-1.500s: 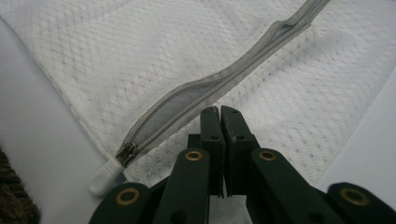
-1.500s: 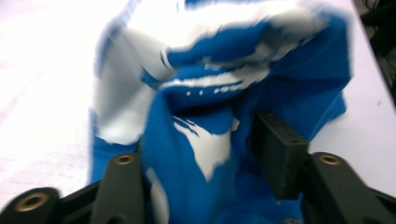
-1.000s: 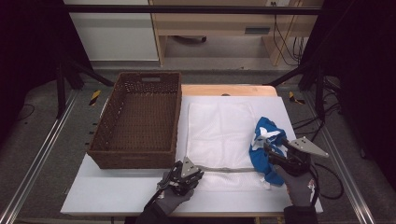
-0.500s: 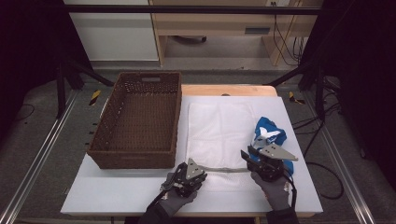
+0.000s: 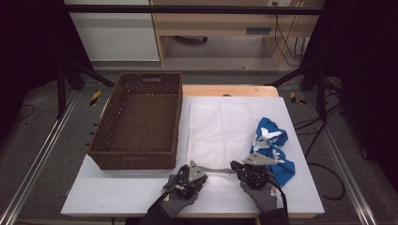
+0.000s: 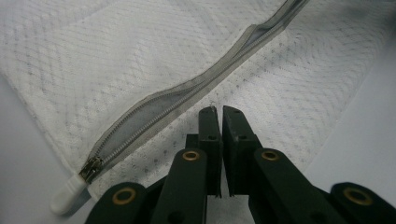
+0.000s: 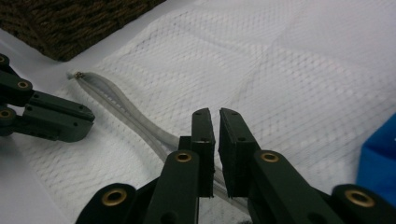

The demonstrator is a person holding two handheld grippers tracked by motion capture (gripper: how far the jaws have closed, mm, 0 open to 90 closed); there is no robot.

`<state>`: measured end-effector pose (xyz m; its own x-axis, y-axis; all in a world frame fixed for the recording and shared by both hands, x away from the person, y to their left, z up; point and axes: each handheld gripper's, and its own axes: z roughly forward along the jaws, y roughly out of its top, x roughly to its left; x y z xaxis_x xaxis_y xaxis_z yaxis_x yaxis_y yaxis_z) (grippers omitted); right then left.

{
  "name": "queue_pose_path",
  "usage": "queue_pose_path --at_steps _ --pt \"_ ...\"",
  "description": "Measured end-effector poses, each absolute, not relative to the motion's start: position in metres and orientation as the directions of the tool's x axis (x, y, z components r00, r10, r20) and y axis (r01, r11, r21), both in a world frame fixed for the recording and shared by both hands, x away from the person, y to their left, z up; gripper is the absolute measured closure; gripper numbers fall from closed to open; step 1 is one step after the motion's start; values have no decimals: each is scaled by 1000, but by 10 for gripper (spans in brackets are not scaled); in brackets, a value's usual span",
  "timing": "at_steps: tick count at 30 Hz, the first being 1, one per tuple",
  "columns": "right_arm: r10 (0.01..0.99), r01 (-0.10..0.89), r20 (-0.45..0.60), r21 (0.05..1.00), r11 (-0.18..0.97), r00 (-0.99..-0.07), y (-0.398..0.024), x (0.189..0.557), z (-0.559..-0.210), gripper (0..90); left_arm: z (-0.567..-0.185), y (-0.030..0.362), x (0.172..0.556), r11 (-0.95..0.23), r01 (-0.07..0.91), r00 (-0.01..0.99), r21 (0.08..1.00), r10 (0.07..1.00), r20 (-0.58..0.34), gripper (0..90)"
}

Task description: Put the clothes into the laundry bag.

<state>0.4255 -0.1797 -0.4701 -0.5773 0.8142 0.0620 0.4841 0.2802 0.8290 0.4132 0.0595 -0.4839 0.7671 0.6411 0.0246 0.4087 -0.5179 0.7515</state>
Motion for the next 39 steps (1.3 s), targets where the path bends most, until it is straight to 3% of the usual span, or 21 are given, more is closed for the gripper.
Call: queue_pose_path --at_steps 4,8,17,20,23,35,39 --pt "808 501 74 816 287 -584 -178 427 -474 883 -484 59 413 -519 407 767 751 641 28 863" --pt "802 518 71 796 313 -594 -174 430 -480 763 -484 59 413 -520 410 764 750 644 29 867" --pt "789 511 33 779 364 -613 -166 432 -488 648 -484 59 414 -518 415 764 748 645 22 890" --pt "794 502 10 780 374 -607 -164 433 -488 705 -484 59 414 -519 416 764 747 645 23 889" --pt "816 504 -14 780 370 -578 -166 435 -489 876 -484 59 414 -520 415 764 747 645 24 889" --pt "811 446 17 842 304 -585 -176 433 -464 889 -471 60 414 -502 398 768 768 640 21 825" --pt "808 429 27 857 284 -589 -178 435 -456 890 -453 63 417 -471 371 760 800 649 30 729"
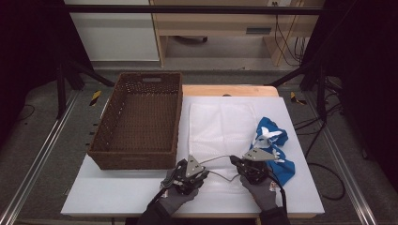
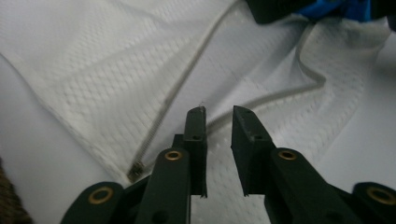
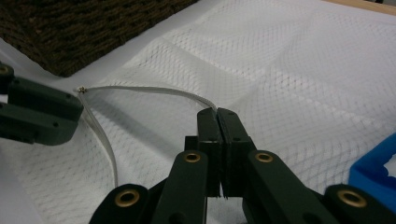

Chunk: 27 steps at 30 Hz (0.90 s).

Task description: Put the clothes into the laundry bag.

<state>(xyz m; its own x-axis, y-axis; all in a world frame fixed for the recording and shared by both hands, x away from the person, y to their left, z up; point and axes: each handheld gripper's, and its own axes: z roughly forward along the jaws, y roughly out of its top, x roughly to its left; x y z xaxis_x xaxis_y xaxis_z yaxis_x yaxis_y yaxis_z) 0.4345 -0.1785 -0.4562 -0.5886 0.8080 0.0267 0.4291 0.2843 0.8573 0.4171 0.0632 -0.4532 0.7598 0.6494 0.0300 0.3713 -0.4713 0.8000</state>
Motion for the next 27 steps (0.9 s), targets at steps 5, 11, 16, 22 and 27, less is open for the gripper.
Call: queue_pose_path --at_steps 5,11,16,22,27 --pt "803 426 29 859 284 -595 -179 434 -455 890 -436 63 428 -433 357 746 828 665 26 649" --pt "802 411 27 869 277 -596 -181 435 -450 893 -431 44 441 -470 337 759 816 648 60 549" --pt "800 401 29 876 269 -600 -183 435 -445 893 -433 27 451 -511 326 771 796 631 89 518" --pt "796 396 29 878 269 -604 -184 436 -445 892 -444 13 461 -550 329 789 768 607 96 522" --pt "795 397 31 878 268 -606 -184 436 -445 892 -447 11 462 -548 331 787 768 609 96 615"
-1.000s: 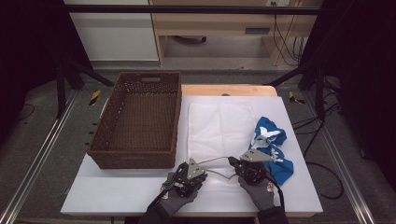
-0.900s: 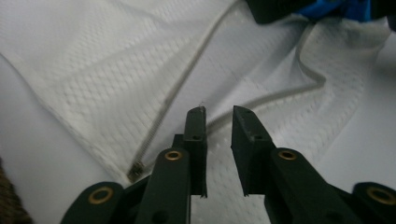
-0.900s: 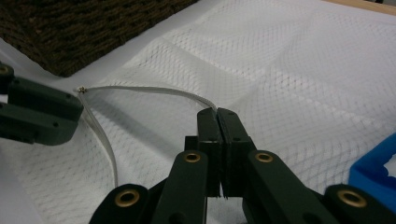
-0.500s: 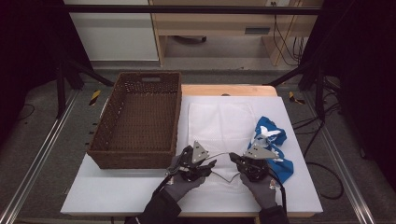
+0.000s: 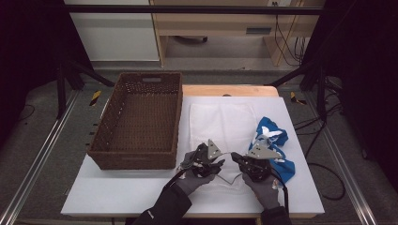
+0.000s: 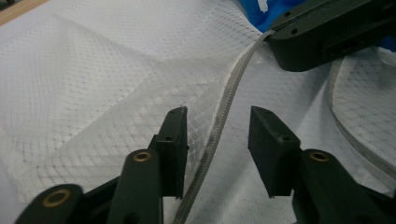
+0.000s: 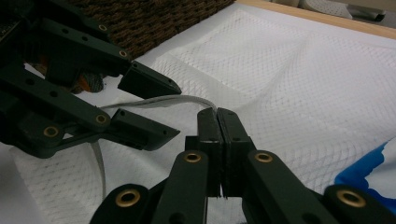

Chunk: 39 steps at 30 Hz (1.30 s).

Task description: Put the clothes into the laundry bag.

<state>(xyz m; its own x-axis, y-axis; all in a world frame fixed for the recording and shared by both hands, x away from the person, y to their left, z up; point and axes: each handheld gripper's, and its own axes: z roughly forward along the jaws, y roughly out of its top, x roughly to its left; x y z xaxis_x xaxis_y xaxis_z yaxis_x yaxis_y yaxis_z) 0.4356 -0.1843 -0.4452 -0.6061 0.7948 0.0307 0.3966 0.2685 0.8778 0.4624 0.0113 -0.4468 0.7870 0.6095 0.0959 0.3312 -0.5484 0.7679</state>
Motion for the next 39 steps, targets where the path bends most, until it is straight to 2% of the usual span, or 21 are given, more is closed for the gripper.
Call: queue_pose_path --at_steps 4,6,7,9,10,12,13,17,25,31,36,37,38,39 --pt "793 398 32 877 270 -608 -184 435 -445 892 -444 12 462 -539 322 786 778 610 97 682" --pt "794 398 29 876 272 -607 -183 435 -445 891 -443 13 462 -532 326 783 781 615 92 753" --pt "793 399 29 875 274 -608 -183 435 -446 889 -442 14 462 -533 329 785 780 614 88 827" --pt "792 399 30 875 275 -610 -183 435 -446 886 -441 15 463 -528 333 788 781 611 77 861" --pt "793 402 36 875 269 -608 -183 433 -446 856 -441 16 463 -525 334 791 782 608 70 881" --pt "794 406 37 873 270 -606 -184 432 -447 836 -441 16 462 -524 338 793 782 606 62 884" --pt "794 409 47 875 260 -606 -187 429 -447 775 -441 16 462 -524 336 792 783 607 66 886" --pt "798 410 66 882 234 -599 -197 418 -449 760 -438 20 462 -497 349 785 795 618 41 887" --pt "784 508 105 812 287 -612 -208 396 -482 872 -424 23 459 -432 353 771 830 637 4 887" --pt "801 544 97 781 306 -590 -208 397 -491 870 -415 24 455 -393 336 768 856 640 -8 886" --pt "822 498 61 820 283 -566 -216 398 -471 781 -417 26 455 -391 341 768 855 641 -13 886" --pt "840 488 56 834 259 -540 -221 399 -464 728 -418 27 455 -387 342 766 856 643 -16 886" --pt "883 455 48 869 194 -467 -236 403 -451 609 -419 27 456 -388 347 766 854 643 -19 886" --pt "883 455 48 869 194 -467 -236 403 -451 609 -419 27 456 -388 347 766 854 643 -19 886"
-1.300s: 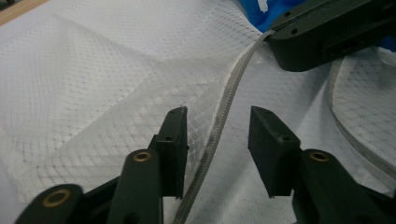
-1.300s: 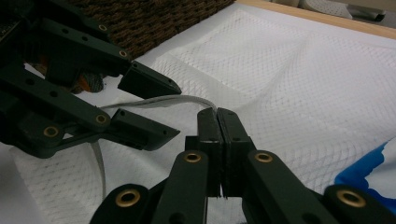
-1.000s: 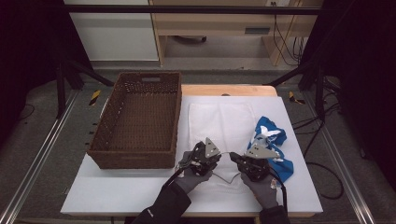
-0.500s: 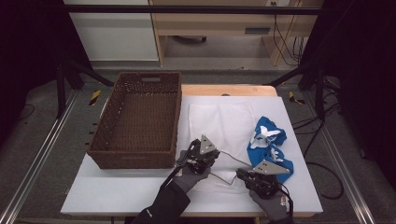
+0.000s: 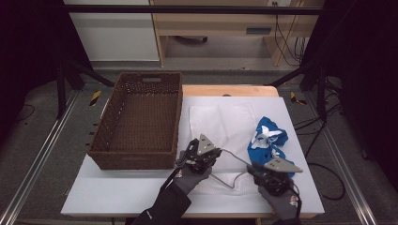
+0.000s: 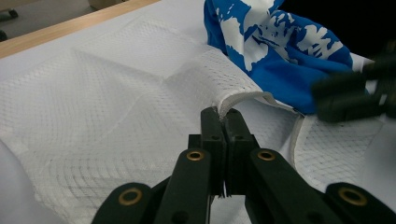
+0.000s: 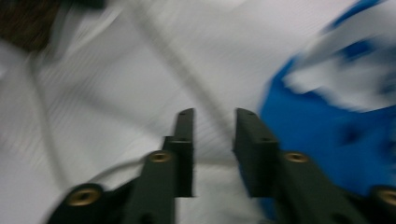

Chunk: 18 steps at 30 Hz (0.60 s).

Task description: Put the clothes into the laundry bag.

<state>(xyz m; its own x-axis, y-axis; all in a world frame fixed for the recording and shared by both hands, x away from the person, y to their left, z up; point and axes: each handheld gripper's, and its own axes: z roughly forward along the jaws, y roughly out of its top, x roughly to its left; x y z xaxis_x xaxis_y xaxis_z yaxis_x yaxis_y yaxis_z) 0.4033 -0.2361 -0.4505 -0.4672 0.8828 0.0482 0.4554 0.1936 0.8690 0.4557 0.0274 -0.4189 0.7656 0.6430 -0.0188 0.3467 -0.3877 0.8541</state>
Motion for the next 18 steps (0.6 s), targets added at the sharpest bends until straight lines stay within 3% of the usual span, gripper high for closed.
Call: queue_pose_path --at_steps 4,8,10,14,18 --pt "956 443 6 887 130 -293 -270 416 -436 429 -420 29 456 -382 349 765 856 643 -25 886" --pt "972 473 10 875 105 -234 -283 423 -444 434 -421 28 456 -380 352 768 856 640 -31 886" --pt "974 525 18 845 106 -226 -286 428 -457 530 -421 28 456 -377 355 769 856 638 -39 886" --pt "967 556 15 820 134 -255 -283 427 -468 851 -421 28 457 -377 361 769 853 638 -43 885" --pt "951 508 37 851 131 -307 -284 418 -453 883 -420 29 456 -376 363 768 853 639 -45 885"
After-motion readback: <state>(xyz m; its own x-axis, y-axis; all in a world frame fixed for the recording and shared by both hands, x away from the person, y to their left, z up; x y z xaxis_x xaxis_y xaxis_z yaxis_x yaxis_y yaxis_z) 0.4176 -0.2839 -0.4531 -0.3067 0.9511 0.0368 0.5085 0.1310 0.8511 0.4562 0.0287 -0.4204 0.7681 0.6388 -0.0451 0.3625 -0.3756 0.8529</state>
